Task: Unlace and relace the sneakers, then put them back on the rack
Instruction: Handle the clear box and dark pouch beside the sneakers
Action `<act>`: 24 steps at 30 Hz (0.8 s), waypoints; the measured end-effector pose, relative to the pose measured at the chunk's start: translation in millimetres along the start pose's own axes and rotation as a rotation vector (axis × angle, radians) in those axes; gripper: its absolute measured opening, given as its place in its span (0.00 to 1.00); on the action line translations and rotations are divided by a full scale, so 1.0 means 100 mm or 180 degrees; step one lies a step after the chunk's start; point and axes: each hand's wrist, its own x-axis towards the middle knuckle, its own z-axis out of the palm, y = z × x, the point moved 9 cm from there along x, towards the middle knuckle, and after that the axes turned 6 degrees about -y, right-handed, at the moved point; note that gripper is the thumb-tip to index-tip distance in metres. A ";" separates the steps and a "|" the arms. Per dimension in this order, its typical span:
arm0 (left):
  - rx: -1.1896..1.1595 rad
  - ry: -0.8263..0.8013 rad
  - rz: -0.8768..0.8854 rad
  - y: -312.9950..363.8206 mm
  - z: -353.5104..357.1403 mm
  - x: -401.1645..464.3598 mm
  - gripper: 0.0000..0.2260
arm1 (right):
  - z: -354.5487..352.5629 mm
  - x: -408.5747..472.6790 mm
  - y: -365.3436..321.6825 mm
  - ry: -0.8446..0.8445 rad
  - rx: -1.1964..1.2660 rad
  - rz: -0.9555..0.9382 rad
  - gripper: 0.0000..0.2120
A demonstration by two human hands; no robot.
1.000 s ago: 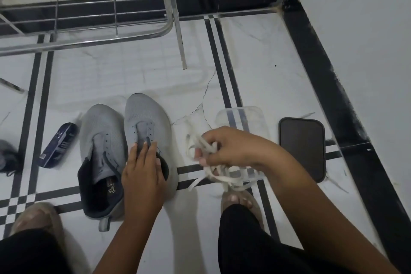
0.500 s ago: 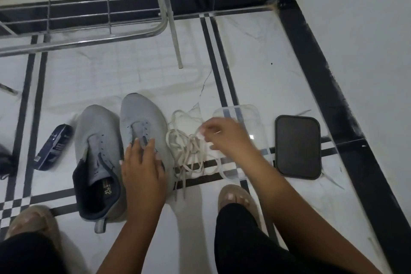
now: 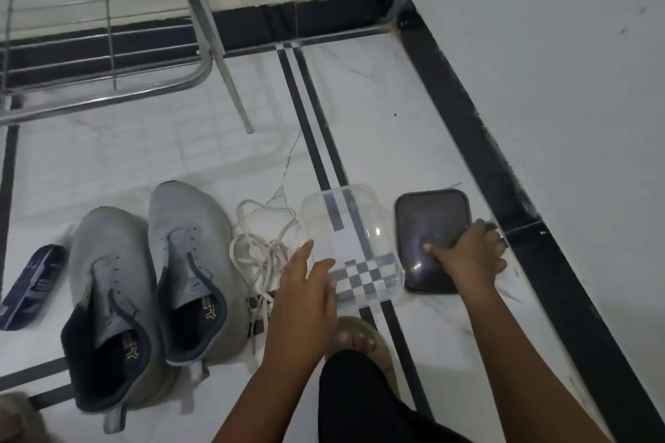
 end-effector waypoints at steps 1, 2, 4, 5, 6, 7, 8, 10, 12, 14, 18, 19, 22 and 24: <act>-0.0006 -0.0020 -0.0051 -0.01 0.01 0.01 0.14 | -0.04 -0.03 -0.11 0.0074 0.0307 -0.0288 0.35; -0.0024 -0.0036 -0.0115 -0.02 0.02 0.03 0.14 | -0.08 -0.10 -0.24 0.0106 0.0561 -0.0627 0.25; -0.0058 -0.0015 -0.0235 -0.02 0.03 0.05 0.15 | -0.11 -0.36 -0.53 0.0069 0.0774 -0.1263 0.11; -0.0056 0.0033 -0.0251 0.00 0.01 0.06 0.15 | -0.08 -0.51 -0.67 -0.0060 0.0914 -0.1478 0.10; -0.0036 0.0084 -0.0203 0.04 0.01 0.08 0.16 | -0.03 -0.64 -0.76 -0.0251 0.1078 -0.1563 0.12; 0.0015 0.0132 -0.0087 0.11 0.01 0.10 0.17 | 0.02 -0.71 -0.81 -0.0461 0.1260 -0.1540 0.15; 0.0120 0.0154 0.0070 0.20 0.03 0.12 0.18 | 0.10 -0.72 -0.80 -0.0711 0.1493 -0.1406 0.18; 0.0487 0.0071 0.0342 0.38 0.11 0.17 0.22 | 0.23 -0.64 -0.66 -0.1186 0.2163 -0.0926 0.23; 0.0831 -0.0147 0.0523 0.52 0.23 0.23 0.24 | 0.21 -0.45 -0.48 -0.0874 0.2134 -0.0784 0.22; 0.1193 -0.0379 0.0820 0.68 0.38 0.28 0.24 | 0.10 -0.19 -0.31 -0.0095 0.1031 -0.0763 0.21; 0.1782 -0.0699 0.1251 0.92 0.64 0.37 0.25 | 0.31 0.11 0.05 -0.0435 0.0007 0.0292 0.46; 0.1817 -0.0790 0.1273 0.94 0.68 0.39 0.26 | 0.35 0.13 0.05 -0.0487 -0.0045 0.0253 0.42; 0.1841 -0.0978 0.1212 0.96 0.74 0.39 0.27 | 0.35 0.13 -0.15 -0.0101 -0.0231 -0.0546 0.17; 0.1864 -0.1027 0.1191 0.96 0.76 0.37 0.27 | 0.23 0.11 -0.18 0.0081 0.0067 -0.0662 0.10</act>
